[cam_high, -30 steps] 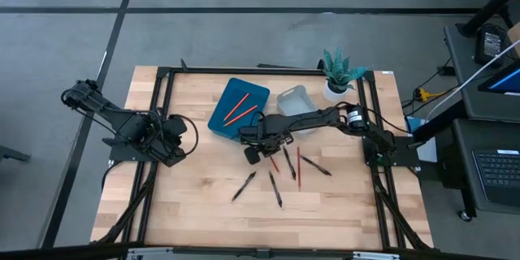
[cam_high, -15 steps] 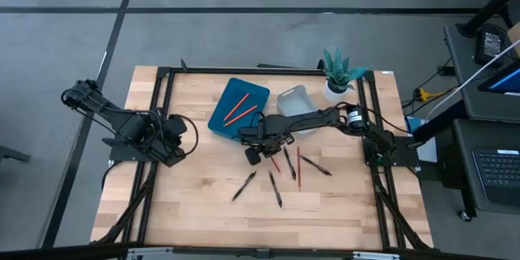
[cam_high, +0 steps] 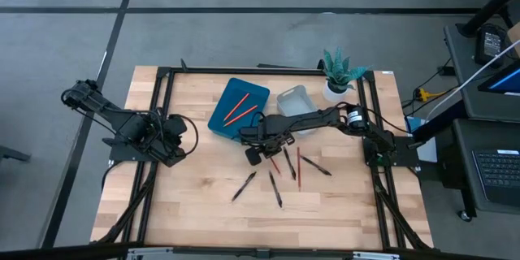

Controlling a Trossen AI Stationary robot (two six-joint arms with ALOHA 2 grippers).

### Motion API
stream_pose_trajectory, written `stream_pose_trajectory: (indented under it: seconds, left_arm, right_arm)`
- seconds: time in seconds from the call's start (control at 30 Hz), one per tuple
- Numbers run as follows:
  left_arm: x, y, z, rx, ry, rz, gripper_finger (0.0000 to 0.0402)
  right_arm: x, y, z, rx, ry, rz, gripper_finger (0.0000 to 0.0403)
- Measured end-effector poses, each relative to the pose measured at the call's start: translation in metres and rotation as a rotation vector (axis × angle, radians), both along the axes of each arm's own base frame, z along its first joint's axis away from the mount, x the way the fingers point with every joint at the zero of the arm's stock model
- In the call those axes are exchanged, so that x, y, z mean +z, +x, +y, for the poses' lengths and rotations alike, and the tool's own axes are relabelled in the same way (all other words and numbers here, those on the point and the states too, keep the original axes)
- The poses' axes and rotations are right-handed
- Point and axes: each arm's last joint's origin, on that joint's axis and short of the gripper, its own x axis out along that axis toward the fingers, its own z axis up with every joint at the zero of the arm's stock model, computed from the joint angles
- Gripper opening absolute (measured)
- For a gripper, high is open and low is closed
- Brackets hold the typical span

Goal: Sort pens & pencils
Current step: Put the red pencil into the blue bin

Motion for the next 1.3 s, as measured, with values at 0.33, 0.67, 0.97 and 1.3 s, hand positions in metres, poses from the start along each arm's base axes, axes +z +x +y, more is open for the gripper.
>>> stream_pose_trajectory:
  seconds: [0.33,0.67,0.97,1.3]
  left_arm:
    - [0.0,0.0,0.0,0.0,0.0,0.0,0.0081]
    - [0.0,0.005,-0.003,-0.078,-0.001,-0.027,0.0081]
    - [-0.003,0.008,-0.012,-0.219,0.006,-0.039,0.0081]
    - [-0.06,0.041,-0.022,-0.425,-0.14,-0.102,0.0081]
  right_arm:
    - [0.0,0.0,0.0,0.001,0.0,0.0,0.0006]
    - [0.0,0.0,-0.002,0.031,-0.001,-0.005,0.0036]
    - [0.052,-0.011,-0.012,0.005,-0.005,-0.119,0.0027]
    - [0.246,-0.061,-0.021,-0.048,-0.323,-0.658,0.0004]
